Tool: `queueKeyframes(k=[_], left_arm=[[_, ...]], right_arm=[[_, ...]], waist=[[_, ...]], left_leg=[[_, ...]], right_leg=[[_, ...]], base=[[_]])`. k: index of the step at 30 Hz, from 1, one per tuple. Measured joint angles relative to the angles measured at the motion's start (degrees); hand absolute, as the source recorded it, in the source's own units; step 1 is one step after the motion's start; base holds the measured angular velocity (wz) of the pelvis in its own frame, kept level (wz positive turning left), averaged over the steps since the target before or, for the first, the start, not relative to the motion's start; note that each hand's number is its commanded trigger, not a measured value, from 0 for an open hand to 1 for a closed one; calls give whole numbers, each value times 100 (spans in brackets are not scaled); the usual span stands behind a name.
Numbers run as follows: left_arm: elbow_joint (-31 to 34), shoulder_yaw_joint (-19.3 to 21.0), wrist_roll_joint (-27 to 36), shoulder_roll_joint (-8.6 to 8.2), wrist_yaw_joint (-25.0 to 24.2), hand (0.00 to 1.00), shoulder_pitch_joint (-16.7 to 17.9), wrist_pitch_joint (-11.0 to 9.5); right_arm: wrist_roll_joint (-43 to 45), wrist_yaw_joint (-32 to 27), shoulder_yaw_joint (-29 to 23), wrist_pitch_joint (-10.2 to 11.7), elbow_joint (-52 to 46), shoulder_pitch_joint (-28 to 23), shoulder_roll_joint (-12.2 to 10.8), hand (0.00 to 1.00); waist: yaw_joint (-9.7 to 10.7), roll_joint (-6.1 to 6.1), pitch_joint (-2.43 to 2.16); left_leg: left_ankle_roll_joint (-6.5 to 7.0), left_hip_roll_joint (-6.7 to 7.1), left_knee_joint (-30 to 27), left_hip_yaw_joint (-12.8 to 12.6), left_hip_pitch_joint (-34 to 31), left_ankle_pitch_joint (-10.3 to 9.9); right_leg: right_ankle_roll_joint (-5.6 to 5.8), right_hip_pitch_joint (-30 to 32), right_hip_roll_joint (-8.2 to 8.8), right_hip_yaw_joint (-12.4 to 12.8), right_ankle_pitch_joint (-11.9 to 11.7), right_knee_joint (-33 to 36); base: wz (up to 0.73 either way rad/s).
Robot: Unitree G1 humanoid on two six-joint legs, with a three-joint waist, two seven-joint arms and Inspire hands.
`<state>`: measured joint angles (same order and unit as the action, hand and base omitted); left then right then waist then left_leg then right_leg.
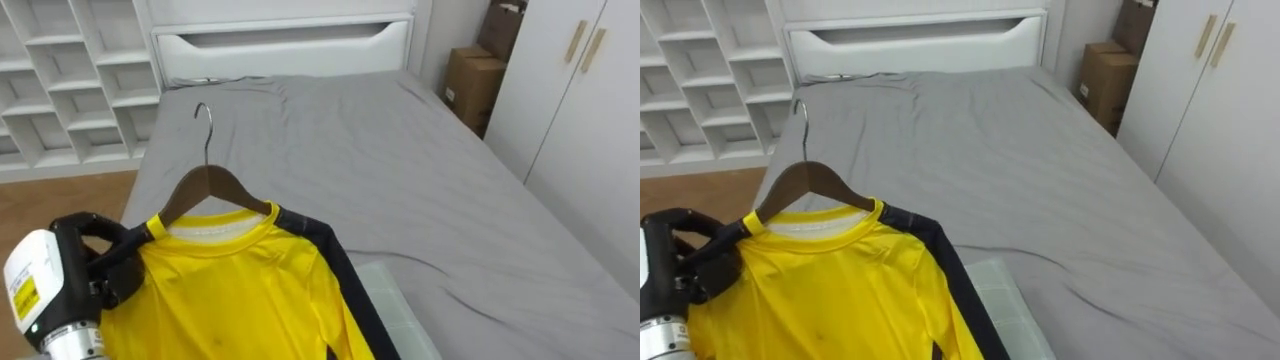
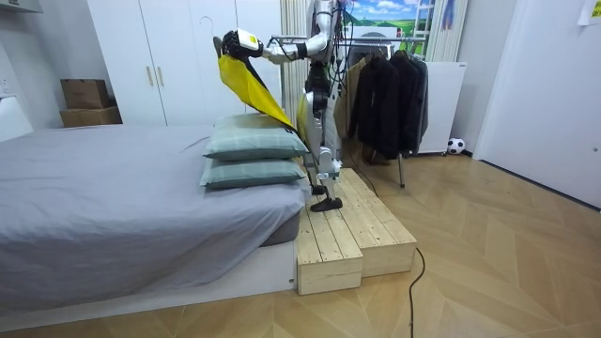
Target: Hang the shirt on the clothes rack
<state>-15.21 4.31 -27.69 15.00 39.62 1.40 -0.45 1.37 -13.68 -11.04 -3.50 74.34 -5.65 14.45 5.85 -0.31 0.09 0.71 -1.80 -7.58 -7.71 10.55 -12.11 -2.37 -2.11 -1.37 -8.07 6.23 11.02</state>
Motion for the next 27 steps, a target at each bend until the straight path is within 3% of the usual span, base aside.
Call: queueKeyframes(k=[3,7,13,19,23,27], left_arm=[[0,8,-8,2,26,100,4,0],[216,3,-4,3,-37,100,56,37],[367,5,-15,3,-47,100,113,53],[377,5,-82,-1,-46,100,144,58],[609,-14,-74,-2,-147,100,147,188],[648,-24,-54,-11,-276,100,150,197]], right_arm=[[490,-351,-112,-2,-558,9,45,0],[1194,-636,-375,0,-1579,16,65,0],[2109,-935,-422,9,-3573,-10,49,0],[2961,-1074,-256,21,-4970,-67,-58,0],[3076,-1069,213,27,-5833,-218,-95,0],[3080,-906,376,32,-6133,-222,-95,0]], waist=[[-70,-39,8],[-125,-118,-19],[-145,-112,-19],[-208,-97,-23],[-254,-79,-30],[-297,2,15]], left_leg=[[0,-4,2,-12,-25,0],[-2,-6,-20,4,-68,1],[-1,2,-31,10,-91,2],[-2,-5,-18,25,-105,1],[-8,-20,-23,24,-71,-3],[-14,-33,-25,22,7,-35]], right_leg=[[-2,41,-12,17,1,11],[-16,95,-7,10,11,52],[2,97,14,0,23,42],[3,87,-10,14,22,-21],[2,43,-17,-4,21,-39],[9,-40,-22,-7,27,-46]], base=[[-2],[-3],[1],[1],[0],[0]])
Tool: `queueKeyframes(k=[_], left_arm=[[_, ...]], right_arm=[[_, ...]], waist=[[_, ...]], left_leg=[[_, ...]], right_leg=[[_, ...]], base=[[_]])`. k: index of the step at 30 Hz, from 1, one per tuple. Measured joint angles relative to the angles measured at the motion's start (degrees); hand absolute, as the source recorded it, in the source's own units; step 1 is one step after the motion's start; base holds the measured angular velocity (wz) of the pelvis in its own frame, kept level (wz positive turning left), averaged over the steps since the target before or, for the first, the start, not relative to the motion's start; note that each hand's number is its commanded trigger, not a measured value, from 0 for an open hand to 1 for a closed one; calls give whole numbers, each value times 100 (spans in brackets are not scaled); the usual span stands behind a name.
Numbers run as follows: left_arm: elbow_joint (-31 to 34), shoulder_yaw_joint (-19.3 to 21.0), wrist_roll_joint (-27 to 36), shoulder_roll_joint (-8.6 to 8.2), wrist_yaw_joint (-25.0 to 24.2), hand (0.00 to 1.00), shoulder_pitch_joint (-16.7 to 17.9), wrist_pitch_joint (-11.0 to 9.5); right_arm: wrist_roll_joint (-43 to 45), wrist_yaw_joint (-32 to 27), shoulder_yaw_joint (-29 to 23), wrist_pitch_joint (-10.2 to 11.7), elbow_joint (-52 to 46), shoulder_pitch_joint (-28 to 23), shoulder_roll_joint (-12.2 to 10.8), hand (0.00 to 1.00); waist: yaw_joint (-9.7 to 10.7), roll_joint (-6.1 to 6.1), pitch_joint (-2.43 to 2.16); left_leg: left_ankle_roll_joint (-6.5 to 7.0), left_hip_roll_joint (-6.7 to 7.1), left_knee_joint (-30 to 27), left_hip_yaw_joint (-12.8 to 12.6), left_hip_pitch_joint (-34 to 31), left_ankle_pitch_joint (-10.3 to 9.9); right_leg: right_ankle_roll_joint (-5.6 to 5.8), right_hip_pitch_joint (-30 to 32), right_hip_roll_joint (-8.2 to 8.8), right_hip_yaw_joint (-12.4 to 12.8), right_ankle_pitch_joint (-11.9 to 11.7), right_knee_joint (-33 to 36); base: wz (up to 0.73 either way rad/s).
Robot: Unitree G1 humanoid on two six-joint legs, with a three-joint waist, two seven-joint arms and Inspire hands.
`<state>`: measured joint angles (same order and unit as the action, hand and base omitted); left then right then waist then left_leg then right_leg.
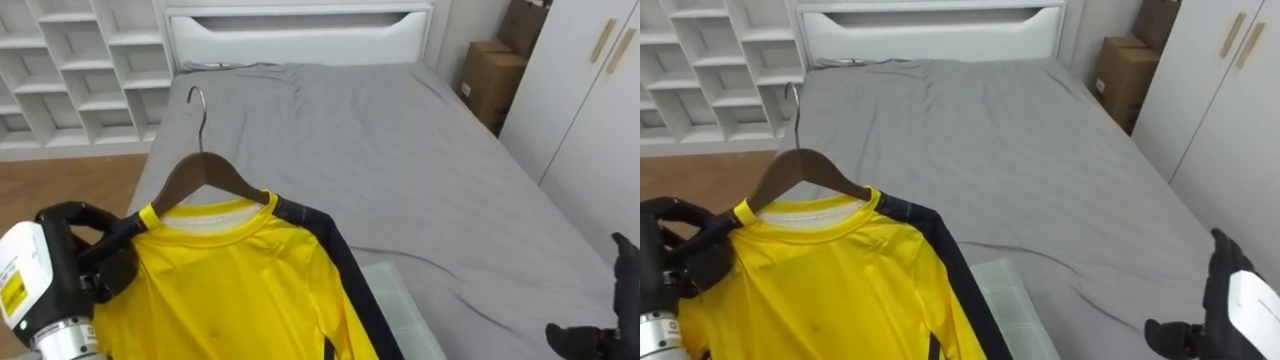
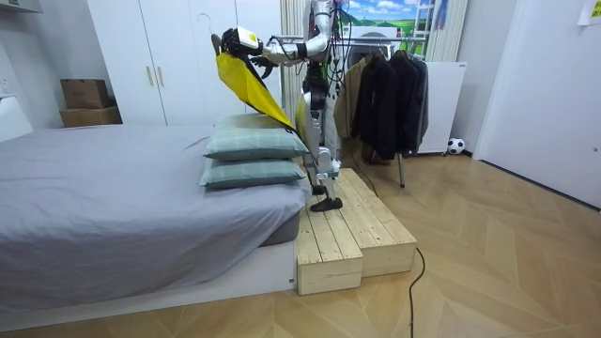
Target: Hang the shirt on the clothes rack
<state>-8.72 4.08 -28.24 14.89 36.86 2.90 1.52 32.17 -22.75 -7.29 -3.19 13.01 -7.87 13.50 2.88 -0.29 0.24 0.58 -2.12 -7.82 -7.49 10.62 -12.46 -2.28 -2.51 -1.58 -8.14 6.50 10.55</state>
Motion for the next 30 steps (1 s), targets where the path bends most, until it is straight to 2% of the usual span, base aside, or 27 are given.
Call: queueKeyframes(k=[6,14,20,26,30], left_arm=[[196,9,-130,-52,-148,100,78,23],[352,-1,-526,-95,-160,100,102,-18],[352,-3,-516,-143,-160,100,101,-33],[352,-4,-535,-213,-160,100,101,-172],[350,-17,-720,-218,-253,100,101,-190]], right_arm=[[176,526,161,-4,-365,-5,6,0],[173,644,166,86,-732,5,12,0],[81,689,310,112,-775,5,11,0],[-274,996,410,259,-964,66,13,0],[-703,1500,425,269,-982,264,16,0]], waist=[[-23,25,-7],[-37,3,-23],[-98,-20,-25],[-269,-40,-18],[-305,-95,2]], left_leg=[[-5,-12,0,1,-28,-16],[-6,-10,-17,-3,-28,-15],[-6,-5,-31,-10,-31,-15],[-6,-9,-53,-19,-31,-15],[-6,-11,-69,-13,-16,-15]], right_leg=[[-1,47,-18,11,2,18],[-2,39,23,17,7,17],[0,39,26,17,9,19],[-1,46,29,21,10,32],[-3,41,37,11,8,44]], base=[[0],[0],[0],[0],[0]])
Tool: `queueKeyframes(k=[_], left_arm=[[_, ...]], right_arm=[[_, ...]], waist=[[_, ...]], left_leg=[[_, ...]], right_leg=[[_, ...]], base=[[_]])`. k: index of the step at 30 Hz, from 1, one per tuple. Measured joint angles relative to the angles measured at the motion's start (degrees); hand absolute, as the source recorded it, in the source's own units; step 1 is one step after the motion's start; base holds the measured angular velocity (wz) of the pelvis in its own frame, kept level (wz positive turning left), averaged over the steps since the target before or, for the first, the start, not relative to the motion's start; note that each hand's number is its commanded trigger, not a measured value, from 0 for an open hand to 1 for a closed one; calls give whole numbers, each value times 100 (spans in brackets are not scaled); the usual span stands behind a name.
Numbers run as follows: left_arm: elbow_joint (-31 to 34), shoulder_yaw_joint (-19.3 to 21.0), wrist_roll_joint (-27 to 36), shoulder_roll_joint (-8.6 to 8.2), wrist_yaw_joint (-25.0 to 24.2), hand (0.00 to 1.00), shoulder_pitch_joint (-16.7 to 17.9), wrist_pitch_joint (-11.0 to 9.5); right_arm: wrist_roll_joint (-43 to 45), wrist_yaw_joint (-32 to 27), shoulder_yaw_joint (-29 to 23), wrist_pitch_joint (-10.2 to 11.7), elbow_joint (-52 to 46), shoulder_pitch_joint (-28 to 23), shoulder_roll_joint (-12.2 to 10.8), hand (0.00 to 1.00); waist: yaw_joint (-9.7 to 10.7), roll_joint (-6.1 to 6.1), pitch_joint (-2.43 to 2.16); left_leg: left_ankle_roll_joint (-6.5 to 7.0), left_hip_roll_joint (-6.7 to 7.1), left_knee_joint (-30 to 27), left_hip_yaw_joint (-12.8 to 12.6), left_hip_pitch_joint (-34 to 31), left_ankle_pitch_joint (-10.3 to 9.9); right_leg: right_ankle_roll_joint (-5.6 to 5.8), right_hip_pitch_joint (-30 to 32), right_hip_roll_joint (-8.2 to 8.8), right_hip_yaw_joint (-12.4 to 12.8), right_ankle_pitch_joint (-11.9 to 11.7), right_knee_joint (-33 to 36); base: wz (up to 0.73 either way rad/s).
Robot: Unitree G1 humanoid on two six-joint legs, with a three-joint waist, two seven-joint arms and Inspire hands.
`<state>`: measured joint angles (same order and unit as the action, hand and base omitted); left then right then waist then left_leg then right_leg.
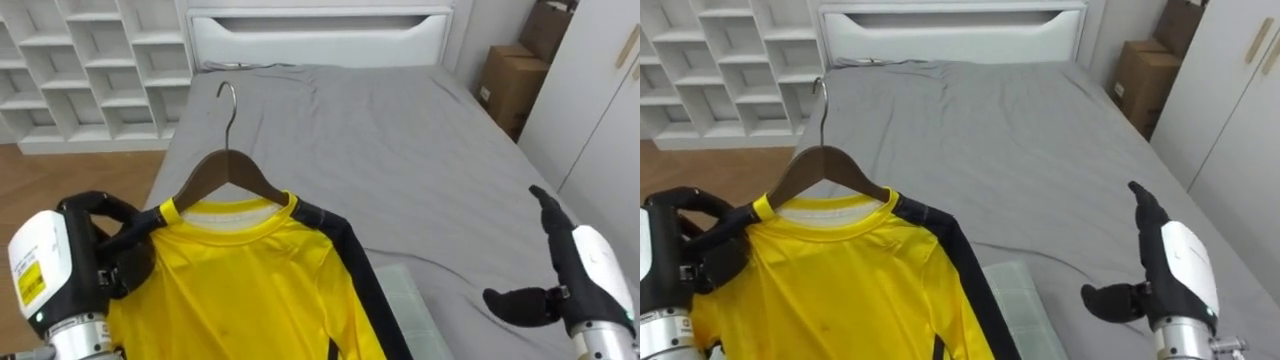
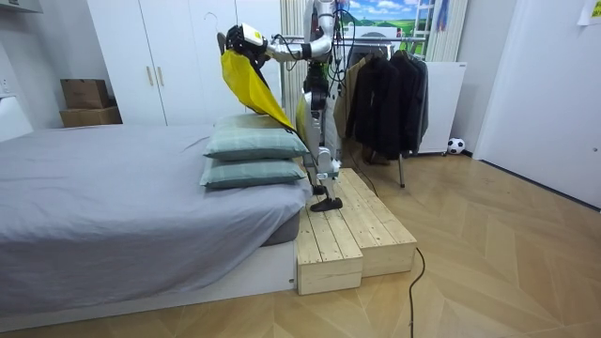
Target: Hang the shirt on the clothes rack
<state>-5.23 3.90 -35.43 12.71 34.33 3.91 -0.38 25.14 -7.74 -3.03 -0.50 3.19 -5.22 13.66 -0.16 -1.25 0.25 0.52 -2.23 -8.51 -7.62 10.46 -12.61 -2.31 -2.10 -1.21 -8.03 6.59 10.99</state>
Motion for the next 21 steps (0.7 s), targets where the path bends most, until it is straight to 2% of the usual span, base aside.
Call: queueKeyframes(k=[5,9,14,21], left_arm=[[5,22,-187,-5,-124,100,-1,0],[41,20,-271,-5,-130,100,-1,0],[41,17,-288,-5,-135,100,0,0],[41,-21,-293,-8,-251,100,-1,-2]], right_arm=[[-161,564,1,-6,-215,33,15,0],[-184,892,0,-12,-237,188,42,0],[-190,1079,-1,-12,-408,219,119,0],[-84,1305,10,-17,-497,333,122,0]], waist=[[-15,-31,-1],[-11,-160,-13],[-14,-203,-21],[-40,-279,0]], left_leg=[[0,3,0,8,-36,0],[0,2,0,17,-47,0],[0,1,-1,30,-61,0],[0,5,0,23,-86,0]], right_leg=[[1,13,13,-5,1,-1],[1,7,4,-20,0,-20],[1,7,18,-48,1,-34],[2,19,15,-84,2,-44]], base=[[0],[0],[0],[0]])
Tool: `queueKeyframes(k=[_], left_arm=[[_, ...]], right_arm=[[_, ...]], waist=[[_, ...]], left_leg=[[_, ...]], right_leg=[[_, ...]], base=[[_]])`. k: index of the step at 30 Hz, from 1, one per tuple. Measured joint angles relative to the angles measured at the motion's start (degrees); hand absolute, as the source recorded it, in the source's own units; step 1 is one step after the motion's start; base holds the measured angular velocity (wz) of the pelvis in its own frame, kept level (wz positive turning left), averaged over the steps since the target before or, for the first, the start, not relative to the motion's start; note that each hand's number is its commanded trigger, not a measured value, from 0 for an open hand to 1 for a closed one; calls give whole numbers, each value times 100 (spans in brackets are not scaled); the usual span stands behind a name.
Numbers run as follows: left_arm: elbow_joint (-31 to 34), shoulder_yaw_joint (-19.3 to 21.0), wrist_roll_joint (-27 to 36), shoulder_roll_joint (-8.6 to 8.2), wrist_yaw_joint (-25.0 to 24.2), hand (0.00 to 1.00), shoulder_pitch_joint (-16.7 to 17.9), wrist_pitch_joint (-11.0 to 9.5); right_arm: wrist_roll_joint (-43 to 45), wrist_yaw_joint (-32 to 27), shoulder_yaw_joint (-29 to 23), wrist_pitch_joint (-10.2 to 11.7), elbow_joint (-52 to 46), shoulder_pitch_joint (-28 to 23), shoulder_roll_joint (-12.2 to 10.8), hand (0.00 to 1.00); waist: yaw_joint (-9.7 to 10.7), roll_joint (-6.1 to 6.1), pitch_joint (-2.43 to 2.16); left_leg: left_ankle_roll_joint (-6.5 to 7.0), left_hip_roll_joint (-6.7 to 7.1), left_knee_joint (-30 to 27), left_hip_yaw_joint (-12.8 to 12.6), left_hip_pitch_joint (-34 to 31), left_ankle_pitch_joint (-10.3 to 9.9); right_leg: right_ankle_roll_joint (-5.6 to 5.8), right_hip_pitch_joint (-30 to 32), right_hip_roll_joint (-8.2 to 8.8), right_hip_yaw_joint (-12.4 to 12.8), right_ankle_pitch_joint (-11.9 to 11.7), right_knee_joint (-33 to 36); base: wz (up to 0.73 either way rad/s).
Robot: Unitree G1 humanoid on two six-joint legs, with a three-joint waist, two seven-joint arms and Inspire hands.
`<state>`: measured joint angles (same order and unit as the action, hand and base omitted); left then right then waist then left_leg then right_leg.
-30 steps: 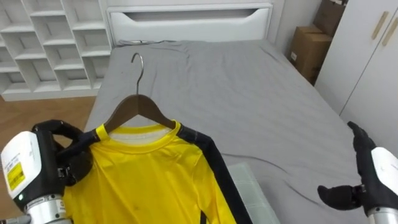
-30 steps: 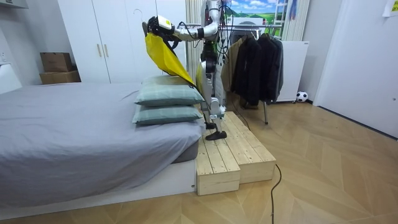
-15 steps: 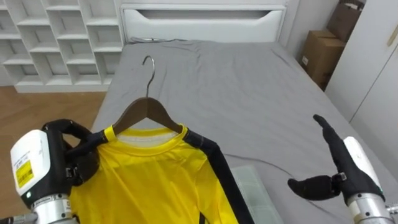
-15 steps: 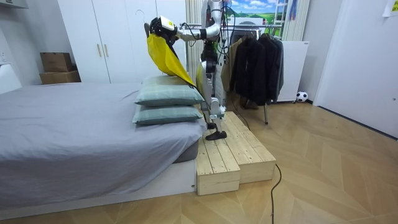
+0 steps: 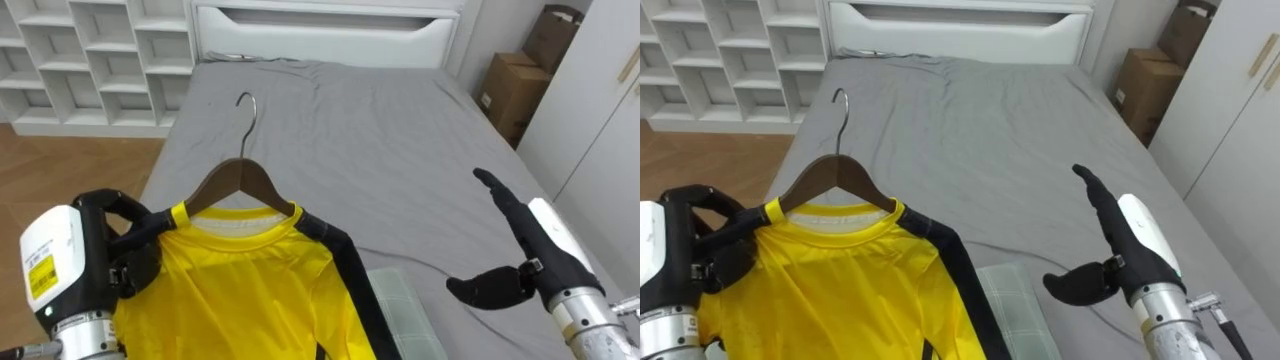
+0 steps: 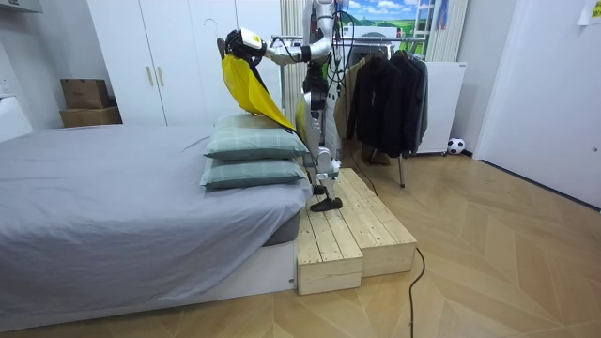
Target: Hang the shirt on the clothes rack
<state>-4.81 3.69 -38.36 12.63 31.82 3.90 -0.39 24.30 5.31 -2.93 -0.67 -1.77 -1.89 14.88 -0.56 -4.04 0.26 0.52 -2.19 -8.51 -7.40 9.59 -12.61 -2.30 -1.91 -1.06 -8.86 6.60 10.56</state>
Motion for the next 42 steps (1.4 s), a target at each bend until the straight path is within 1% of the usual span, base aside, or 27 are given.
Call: queueKeyframes(k=[4,6,10,15,17,23,25,28,32,36,40,42], left_arm=[[1,-24,2,0,-107,100,0,0],[36,-85,4,0,-128,100,-2,-3],[52,-100,-1,0,-149,100,-35,-3],[84,-195,-77,2,-294,100,-317,-8],[86,-197,-77,2,-342,100,-346,-11],[85,-202,-112,-9,-412,100,-346,-12],[85,-207,-113,-20,-412,100,-346,-13],[83,-223,-97,-20,-411,100,-346,-33],[81,-329,-62,-18,-387,100,-346,-118],[81,-402,-92,-18,-376,100,-346,-158],[81,-442,-55,-18,-335,100,-346,-165],[81,-538,-55,-19,-325,100,-350,-166]], right_arm=[[144,158,125,-1,-95,181,57,0],[238,251,234,-1,-101,259,125,0],[431,366,378,-2,-103,355,139,0],[562,616,495,-1,-107,588,212,0],[561,683,510,0,-108,627,235,0],[531,927,512,-1,-115,648,247,0],[491,1022,516,-1,-117,683,247,0],[486,1087,620,-1,-116,804,247,0],[473,1159,788,18,-116,933,247,0],[471,1246,910,63,-117,954,202,0],[279,1248,947,62,-115,954,201,0],[260,1250,1016,62,-115,956,191,0]], waist=[[10,-4,1],[1,-4,1],[-3,0,0],[-110,10,1],[-108,10,1],[-152,7,0],[-157,4,1],[-142,1,3],[-151,-23,17],[-183,-11,26],[-239,4,42],[-262,0,55]], left_leg=[[-1,-3,0,4,-5,-1],[-1,-2,0,7,-7,0],[-1,-1,-4,7,-17,-1],[-1,-7,-24,65,-32,0],[-1,-6,-24,113,-31,0],[-1,-5,-27,118,-38,0],[0,-7,-29,125,-38,0],[0,-8,-46,136,-45,0],[0,-6,-75,150,-65,0],[0,-7,-88,152,-87,0],[0,-8,-89,152,-88,0],[0,-5,-88,159,-91,0]], right_leg=[[0,-1,-7,7,0,-12],[-1,-3,-6,3,-1,-14],[-1,6,-5,4,-1,-12],[-3,7,0,-21,-2,-8],[-3,-6,4,-66,-2,-9],[-3,-6,15,-103,-2,0],[-5,-8,29,-148,-1,10],[-5,-13,45,-146,0,12],[-4,-26,69,-192,0,7],[-3,-23,77,-221,-1,8],[-3,-20,74,-226,-1,7],[-3,-22,72,-226,-1,6]], base=[[0],[0],[0],[2],[10],[2],[0],[1],[6],[2],[0],[0]])
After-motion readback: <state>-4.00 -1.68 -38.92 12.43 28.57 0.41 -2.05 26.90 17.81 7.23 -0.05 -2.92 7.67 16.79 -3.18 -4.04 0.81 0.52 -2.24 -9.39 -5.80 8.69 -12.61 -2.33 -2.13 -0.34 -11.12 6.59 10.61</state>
